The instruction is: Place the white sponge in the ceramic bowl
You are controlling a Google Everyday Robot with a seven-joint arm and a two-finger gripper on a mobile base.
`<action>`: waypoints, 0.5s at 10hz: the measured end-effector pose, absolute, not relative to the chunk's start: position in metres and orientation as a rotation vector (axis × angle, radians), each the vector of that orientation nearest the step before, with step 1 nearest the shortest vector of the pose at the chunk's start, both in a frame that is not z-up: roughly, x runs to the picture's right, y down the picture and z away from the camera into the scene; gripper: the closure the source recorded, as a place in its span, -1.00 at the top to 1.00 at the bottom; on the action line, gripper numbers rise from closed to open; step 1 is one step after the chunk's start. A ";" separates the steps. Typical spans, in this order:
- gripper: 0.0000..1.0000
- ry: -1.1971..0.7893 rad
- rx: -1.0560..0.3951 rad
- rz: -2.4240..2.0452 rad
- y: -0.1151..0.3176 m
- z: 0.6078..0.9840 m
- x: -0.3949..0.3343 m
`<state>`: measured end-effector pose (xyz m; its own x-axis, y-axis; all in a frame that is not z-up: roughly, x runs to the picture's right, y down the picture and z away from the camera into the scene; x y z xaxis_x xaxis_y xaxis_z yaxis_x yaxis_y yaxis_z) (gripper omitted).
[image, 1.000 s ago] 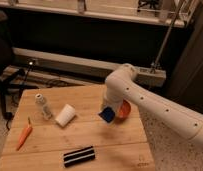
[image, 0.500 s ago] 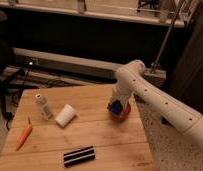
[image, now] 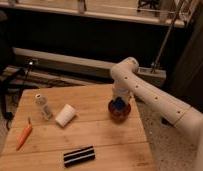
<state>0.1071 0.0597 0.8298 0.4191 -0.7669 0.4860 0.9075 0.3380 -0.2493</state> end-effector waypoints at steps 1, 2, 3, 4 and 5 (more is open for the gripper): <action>-0.05 -0.274 -0.544 -1.122 0.066 0.837 0.103; 0.14 -0.253 -0.539 -1.124 0.071 0.844 0.098; 0.32 -0.235 -0.527 -1.125 0.076 0.850 0.094; 0.50 -0.214 -0.511 -1.125 0.080 0.854 0.089; 0.60 -0.196 -0.500 -1.124 0.087 0.857 0.085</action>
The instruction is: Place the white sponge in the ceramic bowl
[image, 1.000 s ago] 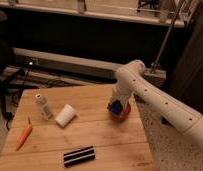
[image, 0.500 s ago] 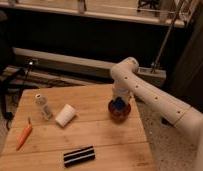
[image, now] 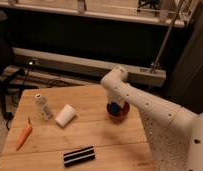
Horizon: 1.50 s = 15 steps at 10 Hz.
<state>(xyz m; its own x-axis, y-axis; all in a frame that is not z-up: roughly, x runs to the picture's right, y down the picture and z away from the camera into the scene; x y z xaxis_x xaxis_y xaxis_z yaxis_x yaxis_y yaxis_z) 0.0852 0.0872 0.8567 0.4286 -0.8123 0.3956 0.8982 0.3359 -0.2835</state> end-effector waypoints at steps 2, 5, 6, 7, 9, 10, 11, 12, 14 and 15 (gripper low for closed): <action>0.60 -0.177 -0.507 -1.118 0.101 0.856 0.087; 0.60 -0.173 -0.523 -1.103 0.121 0.849 0.095; 0.60 -0.180 -0.524 -1.092 0.126 0.846 0.097; 0.60 -0.185 -0.518 -1.082 0.127 0.844 0.098; 0.60 -0.186 -0.517 -1.083 0.127 0.844 0.097; 0.60 -0.186 -0.516 -1.085 0.127 0.844 0.096; 0.60 -0.186 -0.516 -1.085 0.127 0.844 0.096; 0.60 -0.187 -0.516 -1.084 0.126 0.844 0.096; 0.60 -0.186 -0.516 -1.085 0.126 0.845 0.096; 0.60 -0.186 -0.516 -1.085 0.126 0.845 0.096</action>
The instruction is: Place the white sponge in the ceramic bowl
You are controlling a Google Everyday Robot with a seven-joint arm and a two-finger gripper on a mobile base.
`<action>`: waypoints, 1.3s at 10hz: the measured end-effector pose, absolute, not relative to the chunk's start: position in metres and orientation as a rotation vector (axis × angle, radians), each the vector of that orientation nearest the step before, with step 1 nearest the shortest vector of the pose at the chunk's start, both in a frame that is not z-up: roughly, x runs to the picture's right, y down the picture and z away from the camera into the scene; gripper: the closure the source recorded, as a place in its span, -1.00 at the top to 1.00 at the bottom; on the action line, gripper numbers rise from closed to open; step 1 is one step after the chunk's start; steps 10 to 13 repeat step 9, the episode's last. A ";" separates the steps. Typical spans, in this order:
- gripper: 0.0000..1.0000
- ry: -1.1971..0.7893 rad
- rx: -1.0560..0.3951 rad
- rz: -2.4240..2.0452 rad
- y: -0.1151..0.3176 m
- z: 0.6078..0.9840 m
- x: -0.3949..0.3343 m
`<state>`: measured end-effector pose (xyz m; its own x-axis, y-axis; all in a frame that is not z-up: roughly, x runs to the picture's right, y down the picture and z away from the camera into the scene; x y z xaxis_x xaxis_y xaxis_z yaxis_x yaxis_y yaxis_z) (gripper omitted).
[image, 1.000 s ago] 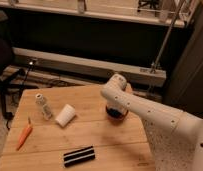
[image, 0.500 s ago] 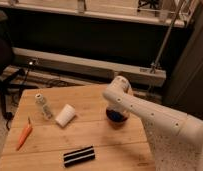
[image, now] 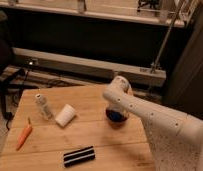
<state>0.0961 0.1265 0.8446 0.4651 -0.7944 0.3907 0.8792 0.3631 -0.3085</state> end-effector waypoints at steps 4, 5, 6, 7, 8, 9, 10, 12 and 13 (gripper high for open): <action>0.16 -0.174 -0.522 -1.139 0.120 0.834 0.091; 0.17 -0.173 -0.520 -1.151 0.115 0.826 0.090; 0.26 -0.176 -0.515 -1.153 0.111 0.820 0.089; 0.47 -0.175 -0.506 -1.149 0.103 0.812 0.090; 0.59 -0.163 -0.495 -1.136 0.093 0.804 0.094; 0.60 -0.155 -0.489 -1.123 0.089 0.801 0.098; 0.60 -0.155 -0.489 -1.123 0.089 0.801 0.098; 0.60 -0.155 -0.489 -1.123 0.089 0.801 0.098; 0.60 -0.155 -0.489 -1.123 0.089 0.801 0.098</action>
